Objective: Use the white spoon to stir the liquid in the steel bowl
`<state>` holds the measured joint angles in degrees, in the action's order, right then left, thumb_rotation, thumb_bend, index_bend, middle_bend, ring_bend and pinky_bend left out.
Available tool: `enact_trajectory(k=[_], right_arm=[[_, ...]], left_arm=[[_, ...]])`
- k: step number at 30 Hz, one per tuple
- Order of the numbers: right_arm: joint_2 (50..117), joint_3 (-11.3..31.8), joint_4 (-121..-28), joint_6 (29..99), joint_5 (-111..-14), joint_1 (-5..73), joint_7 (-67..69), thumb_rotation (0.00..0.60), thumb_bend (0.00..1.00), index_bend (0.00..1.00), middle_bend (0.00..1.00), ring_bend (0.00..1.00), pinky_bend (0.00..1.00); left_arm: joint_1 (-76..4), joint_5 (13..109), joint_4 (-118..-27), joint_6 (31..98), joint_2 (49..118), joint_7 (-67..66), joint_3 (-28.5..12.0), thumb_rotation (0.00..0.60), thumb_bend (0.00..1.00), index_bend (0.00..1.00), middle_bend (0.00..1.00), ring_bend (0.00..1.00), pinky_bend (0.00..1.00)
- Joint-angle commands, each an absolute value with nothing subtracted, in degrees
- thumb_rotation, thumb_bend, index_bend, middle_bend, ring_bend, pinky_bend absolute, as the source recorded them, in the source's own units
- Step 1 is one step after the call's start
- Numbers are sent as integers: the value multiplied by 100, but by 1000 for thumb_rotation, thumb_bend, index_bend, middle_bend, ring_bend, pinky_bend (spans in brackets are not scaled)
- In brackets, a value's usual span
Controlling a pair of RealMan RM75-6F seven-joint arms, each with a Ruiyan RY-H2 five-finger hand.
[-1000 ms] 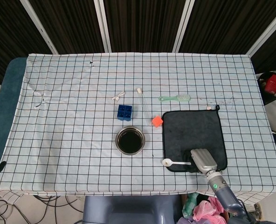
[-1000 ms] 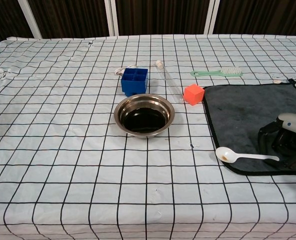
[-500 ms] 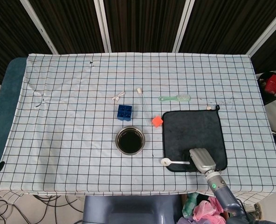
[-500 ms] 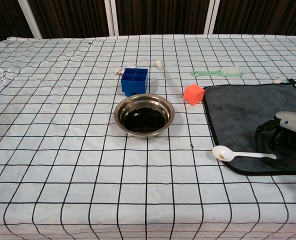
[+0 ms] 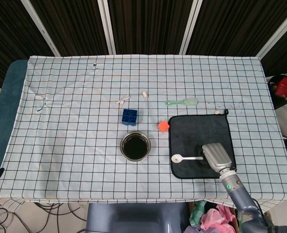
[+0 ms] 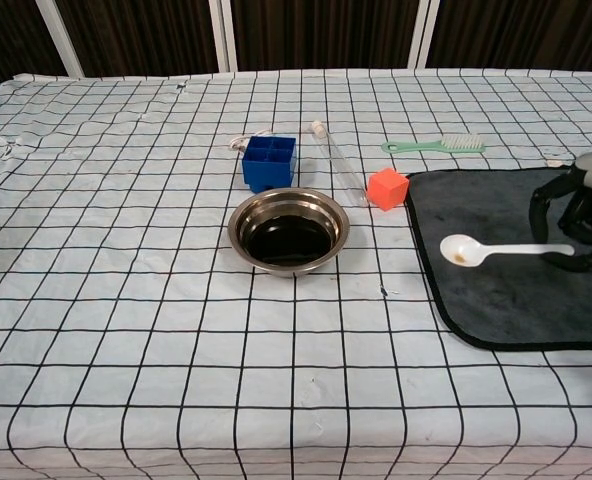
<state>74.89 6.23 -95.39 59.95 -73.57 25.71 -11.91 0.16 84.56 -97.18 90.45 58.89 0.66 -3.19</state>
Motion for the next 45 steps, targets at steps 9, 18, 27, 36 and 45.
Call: enact_trajectory(k=[9, 18, 27, 36, 45], right_arm=[[6742, 1195, -10095, 5928, -7539, 3378, -3119, 600, 369, 585, 881, 1000, 1000], [7064, 1513, -9832, 5786, -7516, 3997, -3645, 600, 369, 597, 887, 1000, 1000], [8064, 1449, -8953, 6092, -8174, 4512, -4211, 600, 370, 607, 892, 1000, 1000], [9204, 1260, -7730, 6329, -8715, 4913, -4329, 600, 369, 610, 895, 1000, 1000], [9608, 1000, -7214, 6474, -9209, 5101, -4411, 600, 369, 616, 895, 1000, 1000]], left_arm=[[45, 8419, -9720, 9078, 5906, -34, -323, 600, 219, 87, 7, 0, 0], [45, 8323, -9701, 9096, 5948, -99, -382, 600, 219, 87, 6, 0, 0], [53, 8174, -9631, 9175, 5990, -22, -516, 600, 219, 87, 0, 0, 0], [71, 8031, -9599, 9156, 5958, 115, -588, 600, 219, 87, 0, 0, 0], [52, 7982, -9586, 9118, 5973, 84, -617, 600, 219, 87, 0, 0, 0]])
